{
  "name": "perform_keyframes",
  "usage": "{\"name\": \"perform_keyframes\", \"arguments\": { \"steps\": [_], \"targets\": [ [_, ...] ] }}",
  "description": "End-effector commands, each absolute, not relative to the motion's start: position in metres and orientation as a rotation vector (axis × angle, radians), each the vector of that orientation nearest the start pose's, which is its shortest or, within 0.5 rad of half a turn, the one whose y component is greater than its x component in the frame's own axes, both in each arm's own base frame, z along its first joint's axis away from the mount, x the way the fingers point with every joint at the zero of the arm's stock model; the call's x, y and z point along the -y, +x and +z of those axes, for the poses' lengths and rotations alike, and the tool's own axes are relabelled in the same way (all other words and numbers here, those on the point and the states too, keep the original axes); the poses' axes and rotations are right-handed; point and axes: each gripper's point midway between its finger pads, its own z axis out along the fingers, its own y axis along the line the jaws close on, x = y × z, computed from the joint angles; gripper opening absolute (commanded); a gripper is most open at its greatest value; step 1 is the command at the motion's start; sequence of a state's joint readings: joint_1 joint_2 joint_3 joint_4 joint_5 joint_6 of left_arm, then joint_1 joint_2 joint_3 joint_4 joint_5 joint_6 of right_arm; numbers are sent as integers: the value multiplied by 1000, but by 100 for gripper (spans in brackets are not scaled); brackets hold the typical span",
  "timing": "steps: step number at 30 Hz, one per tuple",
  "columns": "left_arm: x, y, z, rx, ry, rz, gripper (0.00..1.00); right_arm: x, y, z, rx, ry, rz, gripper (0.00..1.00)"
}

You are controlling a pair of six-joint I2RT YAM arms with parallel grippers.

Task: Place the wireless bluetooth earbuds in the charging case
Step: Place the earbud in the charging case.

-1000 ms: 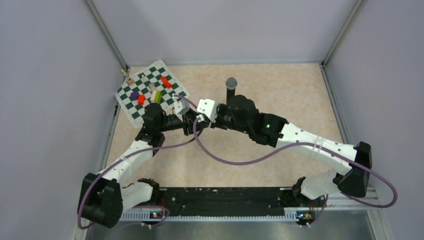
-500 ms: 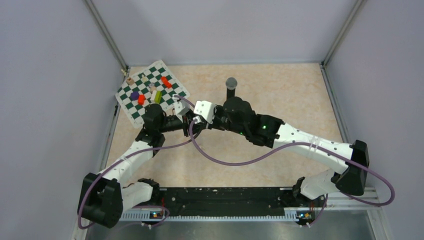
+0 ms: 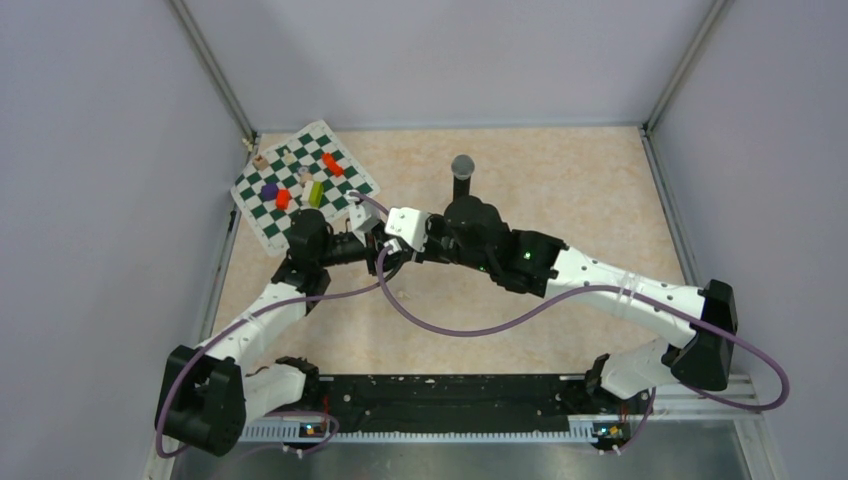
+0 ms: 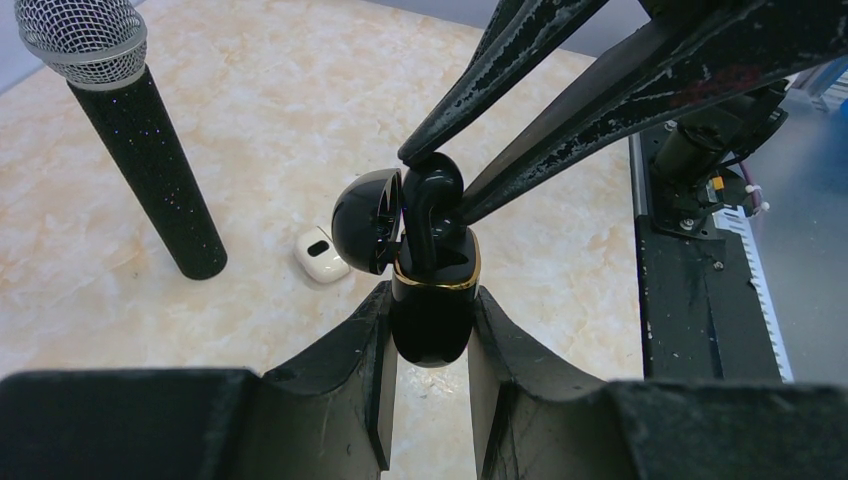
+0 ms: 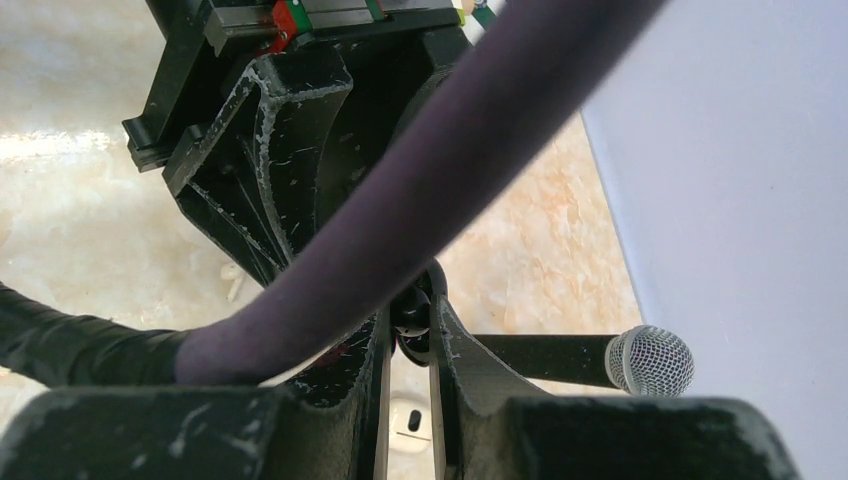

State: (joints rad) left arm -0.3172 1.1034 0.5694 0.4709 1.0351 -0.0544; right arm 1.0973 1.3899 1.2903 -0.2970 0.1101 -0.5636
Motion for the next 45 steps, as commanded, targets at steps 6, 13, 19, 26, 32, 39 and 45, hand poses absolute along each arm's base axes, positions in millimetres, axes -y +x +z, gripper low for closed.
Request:
{"name": "perform_keyframes", "arguments": {
  "steps": [6, 13, 19, 26, 32, 39, 45],
  "targets": [
    [241, 237, 254, -1277, 1007, -1096, 0, -385, 212, 275, -1344, -1496, 297, 10],
    [240, 237, 257, -1265, 1001, -1098, 0, -386, 210, 279, -1340, -1496, 304, 14],
    [239, 237, 261, -1246, 987, -1102, 0, -386, 211, 283, -1342, -1482, 304, 15],
    [238, 234, 263, -1225, 980, -1116, 0, -391, 214, 294, -1358, -1437, 318, 17],
    [237, 234, 265, -1230, 973, -1124, 0, -392, 211, 302, -1355, -1439, 342, 20],
    [236, 234, 267, -1229, 967, -1133, 0, -394, 208, 303, -1353, -1449, 361, 24],
    [235, 233, 269, -1224, 963, -1135, 0, -392, 209, 307, -1353, -1438, 352, 32]
  ]
}}
